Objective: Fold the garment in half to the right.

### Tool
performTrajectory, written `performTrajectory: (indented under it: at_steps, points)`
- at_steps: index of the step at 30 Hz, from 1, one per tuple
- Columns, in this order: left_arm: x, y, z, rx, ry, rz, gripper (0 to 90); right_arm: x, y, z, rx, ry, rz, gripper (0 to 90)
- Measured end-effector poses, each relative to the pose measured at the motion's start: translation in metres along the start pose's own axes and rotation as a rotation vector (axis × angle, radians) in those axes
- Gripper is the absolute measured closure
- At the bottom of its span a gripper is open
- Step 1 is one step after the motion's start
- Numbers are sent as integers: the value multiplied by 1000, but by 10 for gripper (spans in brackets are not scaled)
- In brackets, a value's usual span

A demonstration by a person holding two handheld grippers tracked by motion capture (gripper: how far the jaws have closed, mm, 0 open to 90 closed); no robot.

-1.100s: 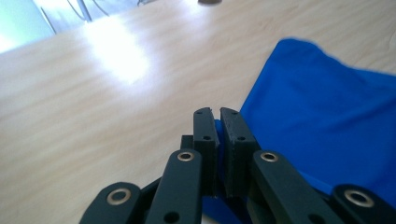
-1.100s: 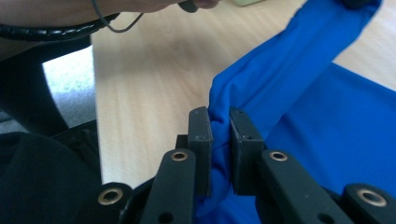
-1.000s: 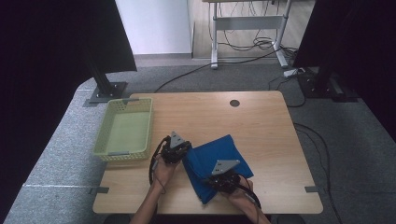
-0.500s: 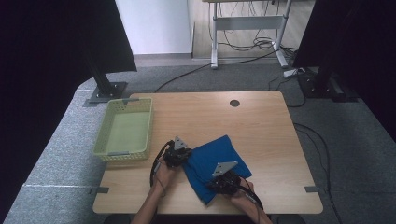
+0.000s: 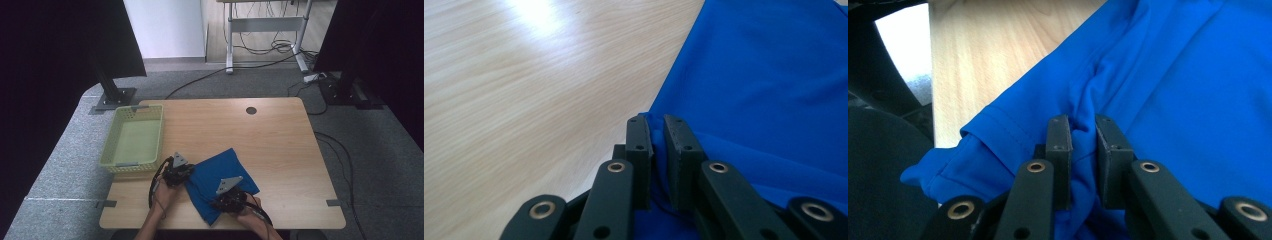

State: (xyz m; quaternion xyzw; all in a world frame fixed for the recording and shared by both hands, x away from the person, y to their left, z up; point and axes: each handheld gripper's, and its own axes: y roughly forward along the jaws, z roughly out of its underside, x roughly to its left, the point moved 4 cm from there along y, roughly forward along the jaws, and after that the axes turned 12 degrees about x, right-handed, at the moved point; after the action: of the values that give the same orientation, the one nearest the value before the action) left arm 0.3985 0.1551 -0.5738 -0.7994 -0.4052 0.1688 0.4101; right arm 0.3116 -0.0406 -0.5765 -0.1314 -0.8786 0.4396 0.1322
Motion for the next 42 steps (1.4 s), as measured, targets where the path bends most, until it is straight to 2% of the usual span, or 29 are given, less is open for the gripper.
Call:
performTrajectory:
  at_steps: [1, 8, 11, 14, 15, 18, 20, 21, 22, 23, 24, 25, 26, 27, 29, 30, 31, 32, 33, 34, 35, 36, 37, 39, 40, 42]
  points:
    - [0, -1, 1, 1, -1, -3, 819, 6, 5, -5, -1, -12, -11, 785]
    - [0, -1, 1, -1, -2, -6, 825, 8, 7, -7, -2, -14, -14, 785]
    - [-1, -4, -3, -13, 16, -37, 850, 10, 4, -9, -13, -18, -6, 793]
    - [-1, -4, -3, -13, 16, -37, 850, 10, 4, -9, -17, -18, -9, 793]
    - [-5, -18, -16, -70, 49, -67, 852, 12, -7, -14, -58, -19, -15, 794]
    - [-5, -22, -20, -86, 55, -69, 852, 13, -11, -16, -71, -20, -14, 794]
    - [-7, -34, -34, -142, 65, -66, 852, 13, -25, -20, -111, -21, -2, 794]
    - [-7, -34, -34, -142, 65, -66, 852, 13, -25, -20, -111, -21, -2, 794]
    - [-9, -39, -43, -178, 72, -65, 852, 12, -29, -21, -122, -21, 4, 794]
    - [-9, -39, -43, -178, 72, -65, 852, 12, -29, -21, -122, -21, 4, 794]
    - [-12, -40, -51, -216, 70, -48, 852, 10, -39, -21, -143, -16, 17, 794]
    - [-12, -40, -51, -216, 70, -48, 852, 10, -39, -21, -143, -16, 17, 794]
    - [-12, -40, -51, -216, 70, -48, 852, 7, -48, -19, -156, -7, 27, 794]
    - [-17, -28, -60, -227, 69, -19, 849, 0, -56, -12, -161, 18, 45, 794]
    - [-17, -28, -60, -227, 69, -19, 848, -3, -57, -9, -155, 23, 55, 794]
    - [-19, -17, -59, -204, 76, -11, 848, -3, -57, -9, -155, 23, 55, 794]
    - [-20, -11, -58, -192, 77, -5, 847, -8, -55, -2, -138, 39, 68, 793]
    - [-20, -11, -58, -192, 77, -5, 846, -8, -55, -2, -138, 39, 68, 793]
    - [-22, 1, -54, -163, 77, 4, 846, -10, -53, 2, -128, 46, 69, 793]
    - [-22, 1, -54, -163, 77, 4, 843, -10, -53, 2, -128, 46, 69, 793]
    - [-23, 11, -50, -133, 75, 11, 843, -14, -47, 9, -102, 60, 72, 793]
    - [-23, 11, -50, -133, 75, 11, 838, -14, -47, 9, -102, 60, 72, 793]
    - [-24, 19, -45, -107, 79, 13, 838, -17, -40, 16, -76, 72, 72, 793]
    - [-24, 23, -44, -99, 77, 14, 832, -20, -35, 20, -55, 80, 73, 793]
    - [-24, 28, -38, -70, 88, 9, 829, -21, -30, 24, -31, 88, 68, 793]
    - [-24, 29, -36, -64, 89, 7, 828, -21, -27, 25, -21, 89, 67, 793]
